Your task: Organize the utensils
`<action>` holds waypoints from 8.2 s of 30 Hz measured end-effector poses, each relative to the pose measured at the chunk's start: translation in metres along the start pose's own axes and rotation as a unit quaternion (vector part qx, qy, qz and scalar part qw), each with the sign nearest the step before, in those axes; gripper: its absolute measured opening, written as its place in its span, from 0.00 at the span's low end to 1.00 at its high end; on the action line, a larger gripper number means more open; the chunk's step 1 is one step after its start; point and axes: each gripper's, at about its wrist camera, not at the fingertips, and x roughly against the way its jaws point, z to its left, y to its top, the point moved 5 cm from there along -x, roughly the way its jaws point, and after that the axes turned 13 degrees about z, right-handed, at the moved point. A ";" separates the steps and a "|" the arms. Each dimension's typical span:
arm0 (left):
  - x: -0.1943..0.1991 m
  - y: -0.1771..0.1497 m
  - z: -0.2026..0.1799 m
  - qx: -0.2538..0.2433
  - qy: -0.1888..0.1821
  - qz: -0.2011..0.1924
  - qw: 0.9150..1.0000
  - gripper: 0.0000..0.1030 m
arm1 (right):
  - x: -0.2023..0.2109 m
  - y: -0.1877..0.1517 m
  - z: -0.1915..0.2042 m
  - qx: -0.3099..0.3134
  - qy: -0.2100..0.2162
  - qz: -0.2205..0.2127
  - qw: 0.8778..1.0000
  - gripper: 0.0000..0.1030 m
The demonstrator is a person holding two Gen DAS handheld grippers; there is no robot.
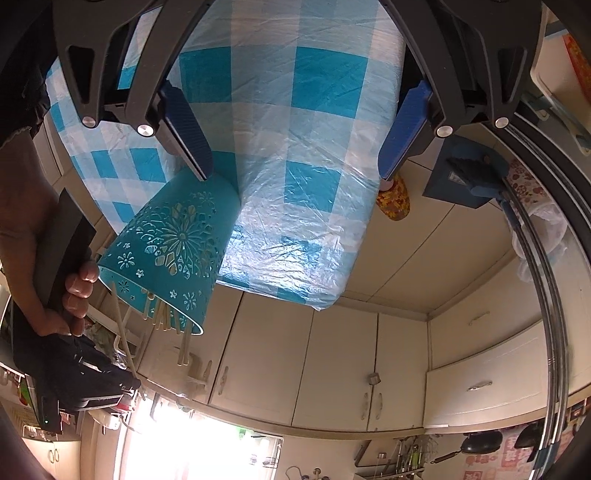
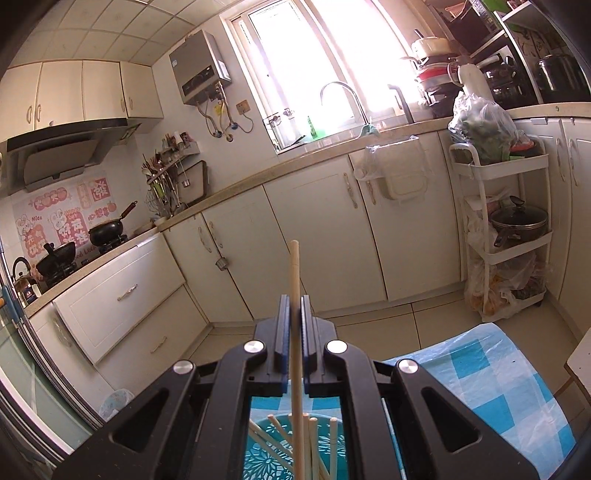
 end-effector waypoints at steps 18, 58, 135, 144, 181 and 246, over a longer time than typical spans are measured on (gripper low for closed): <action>0.002 0.000 0.003 0.006 -0.002 0.002 1.000 0.85 | 0.004 -0.037 0.006 0.035 0.007 0.043 0.998 0.06; 0.214 -0.034 -0.038 -0.059 0.056 -0.044 0.996 0.93 | 0.253 -0.142 0.022 0.022 -0.071 0.126 0.989 0.93; 0.359 -0.110 -0.029 -0.074 0.064 -0.126 0.987 0.93 | 0.396 -0.195 0.096 0.066 -0.095 0.020 0.993 0.93; 0.359 -0.110 -0.030 -0.074 0.064 -0.126 0.987 0.93 | 0.396 -0.194 0.097 0.066 -0.095 0.019 0.993 0.93; 0.358 -0.113 -0.034 -0.075 0.065 -0.128 0.987 0.93 | 0.396 -0.194 0.102 0.070 -0.092 0.015 0.993 0.93; 0.372 -0.115 -0.033 -0.087 0.065 -0.163 0.981 0.93 | 0.401 -0.190 0.103 0.073 -0.091 0.008 0.993 0.93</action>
